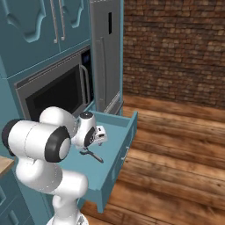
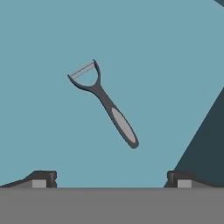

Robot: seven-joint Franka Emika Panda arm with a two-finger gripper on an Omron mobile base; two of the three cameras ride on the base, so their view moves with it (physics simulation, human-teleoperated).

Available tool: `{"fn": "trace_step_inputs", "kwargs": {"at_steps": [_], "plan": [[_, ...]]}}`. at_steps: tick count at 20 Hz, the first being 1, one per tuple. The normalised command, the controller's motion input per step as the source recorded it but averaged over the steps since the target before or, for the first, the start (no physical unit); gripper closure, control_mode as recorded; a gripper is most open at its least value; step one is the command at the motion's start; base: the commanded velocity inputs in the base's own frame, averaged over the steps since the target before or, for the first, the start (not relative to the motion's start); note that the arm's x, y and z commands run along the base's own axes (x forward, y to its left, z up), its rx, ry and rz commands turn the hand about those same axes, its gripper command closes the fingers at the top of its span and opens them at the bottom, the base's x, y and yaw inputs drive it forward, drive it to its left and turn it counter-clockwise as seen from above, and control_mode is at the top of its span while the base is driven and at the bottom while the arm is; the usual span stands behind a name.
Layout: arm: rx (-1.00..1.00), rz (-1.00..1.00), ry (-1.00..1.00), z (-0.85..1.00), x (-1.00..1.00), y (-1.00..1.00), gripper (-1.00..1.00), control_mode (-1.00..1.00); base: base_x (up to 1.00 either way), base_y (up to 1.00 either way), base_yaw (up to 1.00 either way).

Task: Open the drawer on the left and place the cutting tools on the cutting board.

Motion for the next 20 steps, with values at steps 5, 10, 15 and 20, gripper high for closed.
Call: {"fn": "trace_step_inputs", "kwargs": {"at_steps": [5,10,15,20], "plan": [[0.01,0.00,0.00,-0.28,-0.02,0.02,-1.00,-1.00,0.00,0.00,0.00],[0.01,0.00,0.01,-0.37,0.00,0.04,-1.00,-1.00,0.00,0.00,0.00],[0.00,0.00,0.03,-0.31,0.00,0.04,-1.00,-1.00,0.00,0.00,0.00],[0.00,0.01,0.05,-0.06,0.08,0.00,-1.00,-1.00,0.00,0.00,0.00]]}}
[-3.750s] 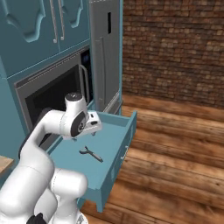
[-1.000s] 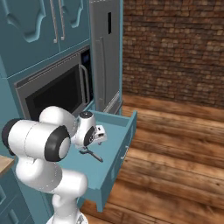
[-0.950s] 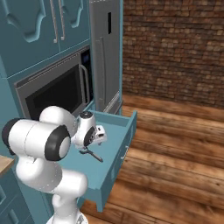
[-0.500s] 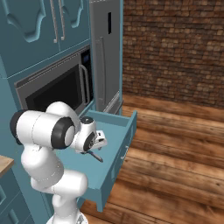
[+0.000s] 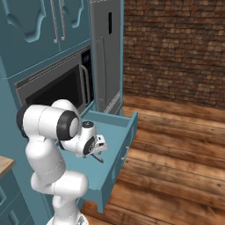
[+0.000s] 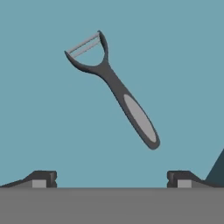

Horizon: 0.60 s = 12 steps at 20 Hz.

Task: Open the drawer on the left and place the cutting tools on the cutting board.

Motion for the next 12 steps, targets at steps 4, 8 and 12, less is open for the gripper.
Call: {"fn": "trace_step_inputs", "kwargs": {"at_steps": [4,8,12], "plan": [[0.00,0.02,0.05,-0.01,0.28,0.00,-1.00,-1.00,0.00,0.00,0.00],[0.00,0.01,0.06,-0.08,0.42,0.00,-1.00,-1.00,0.00,0.00,0.00],[0.00,0.00,0.04,-0.22,0.40,-0.01,-1.00,-1.00,0.00,0.00,0.00]]}}
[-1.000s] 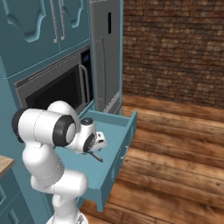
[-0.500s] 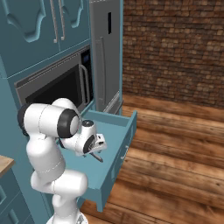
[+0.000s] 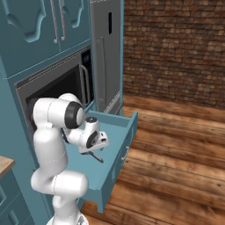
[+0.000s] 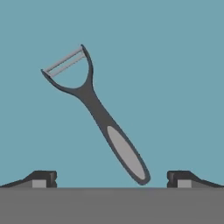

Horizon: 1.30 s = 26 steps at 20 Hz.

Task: Open the drawer on the left and place the cutting tools on the cutting board.

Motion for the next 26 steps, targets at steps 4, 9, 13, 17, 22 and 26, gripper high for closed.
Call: {"fn": "trace_step_inputs", "kwargs": {"at_steps": [4,9,13,17,22,26], "plan": [[0.00,0.00,0.02,-0.26,0.22,0.00,-1.00,-1.00,0.00,0.00,0.00],[0.00,0.00,0.06,-0.39,0.00,0.00,-1.00,-1.00,0.00,0.00,0.00],[0.00,0.00,0.07,-0.28,0.00,0.00,-1.00,-1.00,0.00,0.00,0.00],[0.00,0.00,0.05,-0.26,0.00,0.00,-1.00,-1.00,0.00,0.00,0.00],[0.00,0.00,0.02,-0.28,0.00,0.00,-1.00,-1.00,0.00,0.00,0.00],[0.00,0.00,0.00,-0.22,0.01,0.00,-1.00,-1.00,0.00,0.00,0.00]]}}
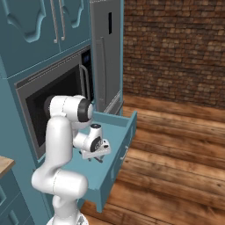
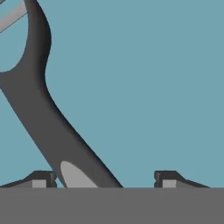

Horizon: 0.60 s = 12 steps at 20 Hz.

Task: Open the drawer on the left and place the cutting tools on the cutting board.

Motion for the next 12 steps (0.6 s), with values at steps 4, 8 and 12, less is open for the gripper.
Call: {"fn": "trace_step_inputs", "kwargs": {"at_steps": [4,8,12], "plan": [[0.00,0.00,0.02,0.00,0.00,0.00,-1.00,-1.00,0.00,0.00,0.00],[0.00,0.00,0.01,0.00,0.00,0.00,1.00,-1.00,0.00,0.00,0.00],[0.00,0.00,0.00,0.00,0.00,0.00,1.00,-1.00,0.00,0.00,0.00]]}}
